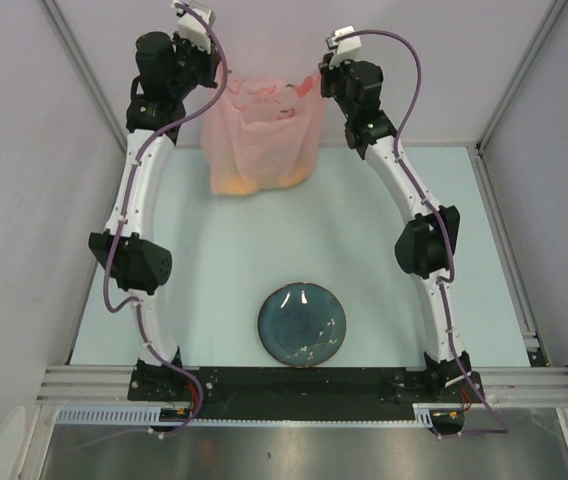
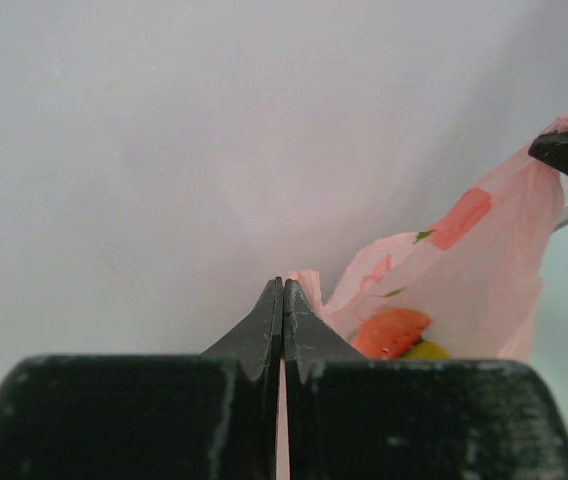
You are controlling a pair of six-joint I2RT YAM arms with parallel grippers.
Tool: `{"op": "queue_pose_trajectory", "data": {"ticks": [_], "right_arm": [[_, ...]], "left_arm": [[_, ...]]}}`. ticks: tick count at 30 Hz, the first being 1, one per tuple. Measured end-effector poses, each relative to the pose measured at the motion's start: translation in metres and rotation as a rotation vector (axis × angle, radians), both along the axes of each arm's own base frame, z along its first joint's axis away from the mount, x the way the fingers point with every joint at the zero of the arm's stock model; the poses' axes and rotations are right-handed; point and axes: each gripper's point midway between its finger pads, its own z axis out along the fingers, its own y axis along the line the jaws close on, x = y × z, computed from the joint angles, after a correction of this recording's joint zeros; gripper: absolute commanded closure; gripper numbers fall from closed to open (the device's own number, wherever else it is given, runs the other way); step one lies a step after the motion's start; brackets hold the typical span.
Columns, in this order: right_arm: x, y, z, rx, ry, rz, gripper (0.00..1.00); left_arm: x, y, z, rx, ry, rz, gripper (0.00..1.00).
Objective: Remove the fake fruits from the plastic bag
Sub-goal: Adjust the plastic bag at the center of the board.
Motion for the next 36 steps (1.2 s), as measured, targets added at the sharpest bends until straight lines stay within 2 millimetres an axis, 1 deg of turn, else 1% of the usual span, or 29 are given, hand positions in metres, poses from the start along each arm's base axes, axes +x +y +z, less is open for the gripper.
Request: {"op": "queue_pose_trajectory", "data": {"ticks": [2,3,6,8,9,10,11,12,13,14,15,16,17,18,19,20,21,22,23,24,25,28,29,30,31,32,34,35,36], "right_arm": [[-0.004,-0.012,0.005,-0.004,-0.004,-0.017,1.0],[-0.008,-0.02,0.008,-0.008,-0.003,-0.026,1.0],[-0.039,-0.045,0.012,-0.051,0.012,-0.031,1.0],[-0.071,-0.063,0.008,-0.085,0.032,-0.031,1.0],[-0.084,-0.068,0.004,-0.098,0.043,-0.028,1.0],[-0.102,-0.073,-0.002,-0.108,0.052,-0.02,1.0],[-0.122,-0.075,-0.014,-0.121,0.083,-0.006,0.9],[-0.134,-0.077,-0.023,-0.131,0.109,0.002,0.8],[-0.145,-0.078,-0.036,-0.135,0.138,0.012,0.7],[-0.156,-0.077,-0.052,-0.138,0.178,0.025,0.54],[-0.165,-0.076,-0.074,-0.147,0.233,0.038,0.47],[-0.172,-0.076,-0.094,-0.15,0.28,0.052,0.42],[-0.179,-0.077,-0.115,-0.16,0.334,0.058,0.29],[-0.192,-0.079,-0.145,-0.179,0.42,0.07,0.25],[-0.201,-0.081,-0.162,-0.187,0.479,0.077,0.2],[-0.211,-0.082,-0.179,-0.199,0.537,0.085,0.17],[-0.22,-0.084,-0.186,-0.209,0.574,0.088,0.17],[-0.229,-0.083,-0.187,-0.218,0.589,0.095,0.16],[-0.238,-0.08,-0.179,-0.223,0.578,0.107,0.16],[-0.246,-0.074,-0.163,-0.22,0.544,0.124,0.17],[-0.255,-0.067,-0.145,-0.213,0.499,0.146,0.17],[-0.287,-0.042,-0.08,-0.176,0.333,0.223,0.19],[-0.295,-0.035,-0.06,-0.158,0.28,0.246,0.24],[-0.3,-0.03,-0.043,-0.143,0.234,0.263,0.26],[-0.302,-0.026,-0.033,-0.133,0.204,0.27,0.3],[-0.301,-0.023,-0.026,-0.124,0.182,0.274,0.37],[-0.293,-0.016,-0.024,-0.119,0.168,0.276,0.45],[-0.285,-0.01,-0.032,-0.124,0.18,0.279,0.52],[-0.278,-0.003,-0.042,-0.131,0.197,0.287,0.55]], "left_arm": [[-0.007,-0.004,0.008,-0.013,-0.008,-0.013,1.0],[-0.014,-0.006,0.012,-0.022,-0.007,-0.025,1.0],[-0.046,-0.008,0.012,-0.039,0.029,-0.06,1.0],[-0.074,-0.008,0.002,-0.046,0.066,-0.085,1.0],[-0.09,-0.007,-0.01,-0.049,0.09,-0.096,1.0],[-0.108,-0.007,-0.028,-0.049,0.13,-0.108,1.0],[-0.126,-0.006,-0.05,-0.047,0.176,-0.118,1.0],[-0.137,-0.007,-0.067,-0.047,0.206,-0.13,1.0],[-0.152,-0.008,-0.094,-0.045,0.259,-0.141,1.0],[-0.163,-0.01,-0.119,-0.043,0.314,-0.156,1.0],[-0.172,-0.014,-0.142,-0.043,0.365,-0.171,1.0],[-0.178,-0.017,-0.16,-0.047,0.408,-0.182,1.0],[-0.184,-0.021,-0.179,-0.049,0.458,-0.196,1.0],[-0.19,-0.024,-0.196,-0.053,0.503,-0.206,1.0],[-0.195,-0.028,-0.207,-0.061,0.539,-0.215,1.0],[-0.2,-0.031,-0.214,-0.069,0.564,-0.228,1.0],[-0.203,-0.035,-0.215,-0.079,0.575,-0.239,1.0],[-0.203,-0.039,-0.213,-0.089,0.572,-0.252,1.0],[-0.204,-0.042,-0.209,-0.1,0.565,-0.264,1.0],[-0.205,-0.044,-0.205,-0.109,0.558,-0.272,1.0],[-0.206,-0.045,-0.202,-0.115,0.552,-0.278,1.0],[-0.207,-0.048,-0.194,-0.135,0.544,-0.291,1.0],[-0.207,-0.048,-0.192,-0.139,0.542,-0.293,1.0],[-0.207,-0.049,-0.19,-0.144,0.541,-0.293,1.0],[-0.207,-0.049,-0.189,-0.147,0.541,-0.294,1.0],[-0.207,-0.049,-0.188,-0.152,0.541,-0.294,1.0],[-0.208,-0.05,-0.186,-0.158,0.543,-0.295,1.0],[-0.208,-0.05,-0.186,-0.159,0.543,-0.295,1.0],[-0.208,-0.05,-0.185,-0.161,0.542,-0.295,1.0]]}}
